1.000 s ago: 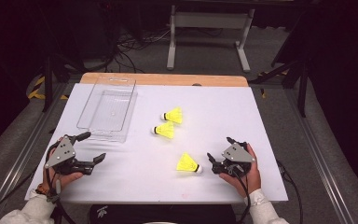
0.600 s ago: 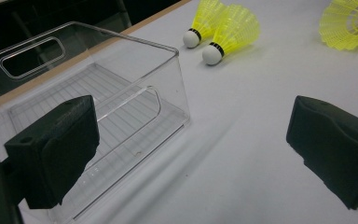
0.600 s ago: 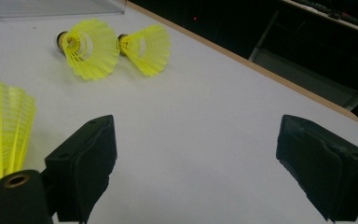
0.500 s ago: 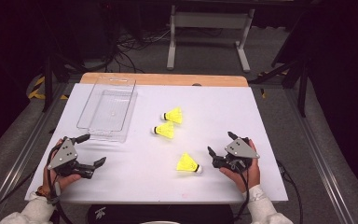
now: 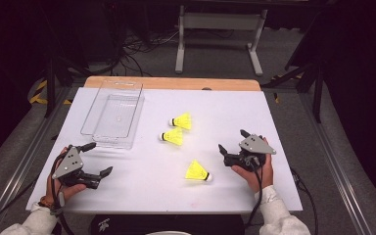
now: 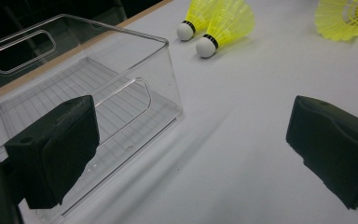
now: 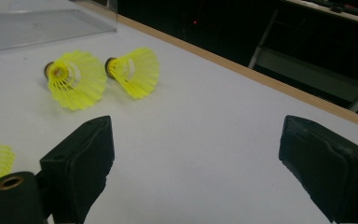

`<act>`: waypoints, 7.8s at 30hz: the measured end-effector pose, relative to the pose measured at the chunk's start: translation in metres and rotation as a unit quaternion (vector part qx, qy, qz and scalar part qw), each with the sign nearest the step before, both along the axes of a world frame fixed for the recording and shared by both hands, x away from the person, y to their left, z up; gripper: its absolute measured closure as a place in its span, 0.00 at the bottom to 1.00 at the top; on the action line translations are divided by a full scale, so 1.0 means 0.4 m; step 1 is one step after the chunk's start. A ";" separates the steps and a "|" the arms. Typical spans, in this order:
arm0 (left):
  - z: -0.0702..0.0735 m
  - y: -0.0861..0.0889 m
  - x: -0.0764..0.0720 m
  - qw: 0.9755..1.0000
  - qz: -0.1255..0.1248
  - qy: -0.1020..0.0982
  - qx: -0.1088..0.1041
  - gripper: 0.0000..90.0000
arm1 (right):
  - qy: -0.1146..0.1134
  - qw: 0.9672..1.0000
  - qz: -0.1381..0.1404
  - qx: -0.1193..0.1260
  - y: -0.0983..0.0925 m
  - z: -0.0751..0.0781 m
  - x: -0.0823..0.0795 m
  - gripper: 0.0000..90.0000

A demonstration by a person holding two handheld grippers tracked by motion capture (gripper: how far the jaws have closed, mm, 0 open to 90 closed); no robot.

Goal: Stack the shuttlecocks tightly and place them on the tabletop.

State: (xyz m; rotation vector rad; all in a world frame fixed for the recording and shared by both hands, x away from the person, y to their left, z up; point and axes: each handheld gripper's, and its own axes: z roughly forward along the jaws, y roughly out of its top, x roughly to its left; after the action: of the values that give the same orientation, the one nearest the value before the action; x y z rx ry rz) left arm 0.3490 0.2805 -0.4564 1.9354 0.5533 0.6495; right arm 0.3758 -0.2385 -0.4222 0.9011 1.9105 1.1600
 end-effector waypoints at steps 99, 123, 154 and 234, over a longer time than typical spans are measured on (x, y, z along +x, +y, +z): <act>-0.006 0.002 -0.012 1.000 -0.014 0.001 0.018 0.04 | 0.152 0.967 0.151 -0.137 0.216 0.032 0.256 1.00; -0.008 0.001 -0.012 1.000 -0.014 0.004 0.019 0.04 | 0.178 0.947 0.216 -0.157 0.216 -0.014 0.196 1.00; -0.008 0.001 -0.013 1.000 -0.017 0.004 0.021 0.05 | 0.171 0.938 0.248 -0.174 0.309 -0.031 0.203 0.99; -0.003 -0.003 -0.012 1.000 -0.018 -0.005 0.022 0.05 | 0.124 0.978 0.155 -0.062 0.160 0.035 -0.012 0.19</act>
State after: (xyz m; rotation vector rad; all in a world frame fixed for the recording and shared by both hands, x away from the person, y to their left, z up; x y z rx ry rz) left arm 0.3443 0.2793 -0.4576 1.9785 0.5018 0.6530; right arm 0.3711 -0.1746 -0.4080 0.7235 2.3638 1.1273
